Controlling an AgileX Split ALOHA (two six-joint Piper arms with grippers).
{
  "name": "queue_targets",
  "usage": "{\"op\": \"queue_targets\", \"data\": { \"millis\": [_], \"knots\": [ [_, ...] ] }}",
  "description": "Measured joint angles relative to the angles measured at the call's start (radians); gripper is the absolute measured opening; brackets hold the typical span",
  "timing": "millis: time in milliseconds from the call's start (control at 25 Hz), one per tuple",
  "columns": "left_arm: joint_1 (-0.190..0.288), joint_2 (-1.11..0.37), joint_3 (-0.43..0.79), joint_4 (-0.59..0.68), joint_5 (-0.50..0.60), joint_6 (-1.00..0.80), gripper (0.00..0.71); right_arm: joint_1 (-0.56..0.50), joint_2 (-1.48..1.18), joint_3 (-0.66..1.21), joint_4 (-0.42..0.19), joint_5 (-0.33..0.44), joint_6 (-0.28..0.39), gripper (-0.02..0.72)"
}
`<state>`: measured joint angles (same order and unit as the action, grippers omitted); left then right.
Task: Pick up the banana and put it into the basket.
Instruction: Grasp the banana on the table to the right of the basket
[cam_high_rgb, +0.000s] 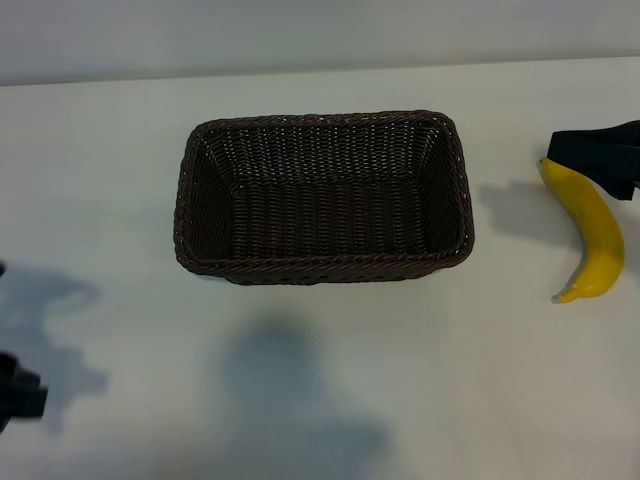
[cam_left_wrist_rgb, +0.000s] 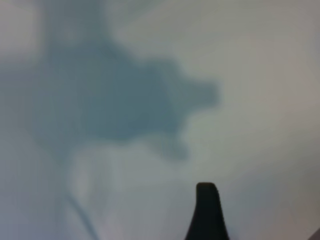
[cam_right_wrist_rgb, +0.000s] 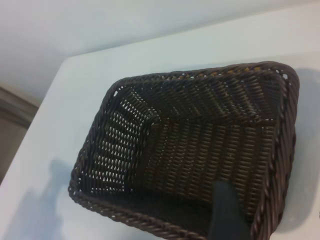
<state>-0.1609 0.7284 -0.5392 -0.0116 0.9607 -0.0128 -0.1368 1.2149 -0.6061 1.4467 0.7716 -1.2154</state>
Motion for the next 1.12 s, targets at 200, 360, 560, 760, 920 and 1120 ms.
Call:
{"op": "queue_targets", "data": {
  "millis": [200,360,560,760,920,1120],
  "knots": [
    [0.0,-0.155,0.009,-0.001,0.0,-0.006,0.571,0.0,0.0,0.0,-0.001,0.0,0.0,0.445],
    [0.0,-0.245,0.012,-0.002,0.028,-0.025,0.571,0.0,0.0,0.0,-0.001,0.0,0.0,0.445],
    [0.0,-0.34,0.025,-0.002,0.064,-0.04,0.571,0.0,0.0,0.0,-0.001,0.0,0.0,0.445],
    [0.0,-0.406,0.034,-0.001,0.084,-0.042,0.571,0.0,0.0,0.0,-0.001,0.0,0.0,0.445],
    [0.0,-0.448,0.036,-0.001,0.083,-0.04,0.571,0.0,0.0,0.0,-0.001,0.0,0.0,0.445],
    [0.0,-0.466,0.036,-0.001,0.084,-0.04,0.571,0.0,0.0,0.0,-0.005,0.0,0.0,0.445]
  ]
}}
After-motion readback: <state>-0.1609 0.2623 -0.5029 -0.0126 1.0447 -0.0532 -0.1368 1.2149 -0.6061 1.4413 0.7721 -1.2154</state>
